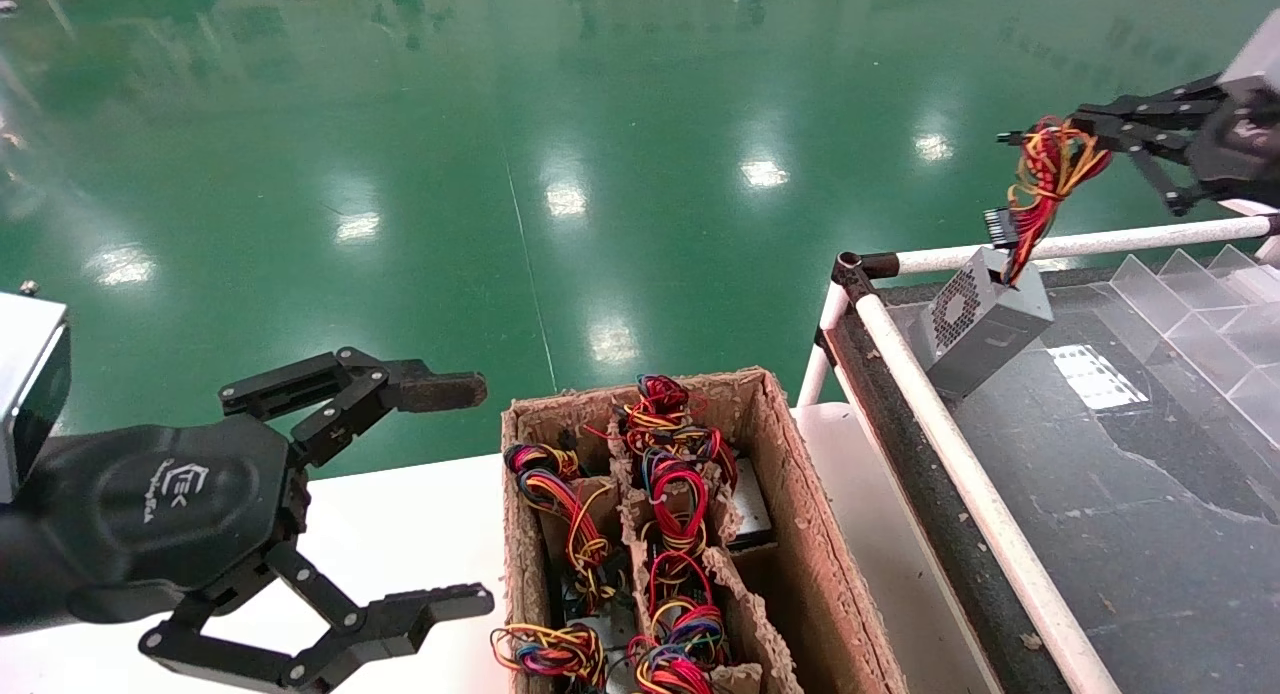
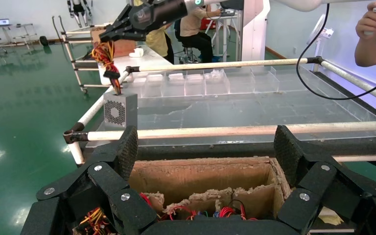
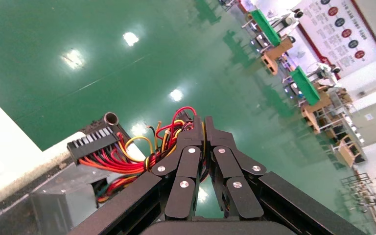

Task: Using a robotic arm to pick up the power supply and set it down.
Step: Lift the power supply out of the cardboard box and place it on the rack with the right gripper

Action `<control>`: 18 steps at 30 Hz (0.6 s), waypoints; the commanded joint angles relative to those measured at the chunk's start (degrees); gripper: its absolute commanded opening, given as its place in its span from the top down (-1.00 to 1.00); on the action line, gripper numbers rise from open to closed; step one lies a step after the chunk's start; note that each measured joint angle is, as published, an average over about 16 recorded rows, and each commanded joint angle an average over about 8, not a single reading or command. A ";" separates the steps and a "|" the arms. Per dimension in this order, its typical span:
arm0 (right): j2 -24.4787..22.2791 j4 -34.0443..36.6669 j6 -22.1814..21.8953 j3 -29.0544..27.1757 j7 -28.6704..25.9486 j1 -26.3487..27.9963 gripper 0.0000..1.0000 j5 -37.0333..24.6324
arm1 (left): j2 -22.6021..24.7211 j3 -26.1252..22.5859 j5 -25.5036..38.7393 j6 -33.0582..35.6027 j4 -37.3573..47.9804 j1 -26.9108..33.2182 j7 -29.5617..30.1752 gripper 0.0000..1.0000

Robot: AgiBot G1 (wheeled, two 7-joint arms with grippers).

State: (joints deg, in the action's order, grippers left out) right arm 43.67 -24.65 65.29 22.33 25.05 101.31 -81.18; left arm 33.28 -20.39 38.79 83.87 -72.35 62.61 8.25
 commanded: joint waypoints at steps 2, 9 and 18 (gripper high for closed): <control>1.96 3.52 -0.46 0.57 1.35 1.62 1.00 -0.85 | 0.00 0.00 0.00 0.00 0.00 0.00 0.00 -1.00; 5.90 9.68 -1.20 1.26 5.17 5.03 1.00 -1.81 | 0.00 -0.01 0.00 0.00 0.00 0.00 0.00 -1.00; 9.89 15.42 -3.17 1.56 9.37 8.24 1.00 -2.35 | 0.00 -0.01 -0.01 0.00 0.00 0.00 -0.01 -1.00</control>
State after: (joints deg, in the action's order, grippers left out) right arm 53.40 -9.45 62.26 23.90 34.36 109.39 -83.53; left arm 33.27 -20.40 38.78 83.87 -72.35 62.61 8.25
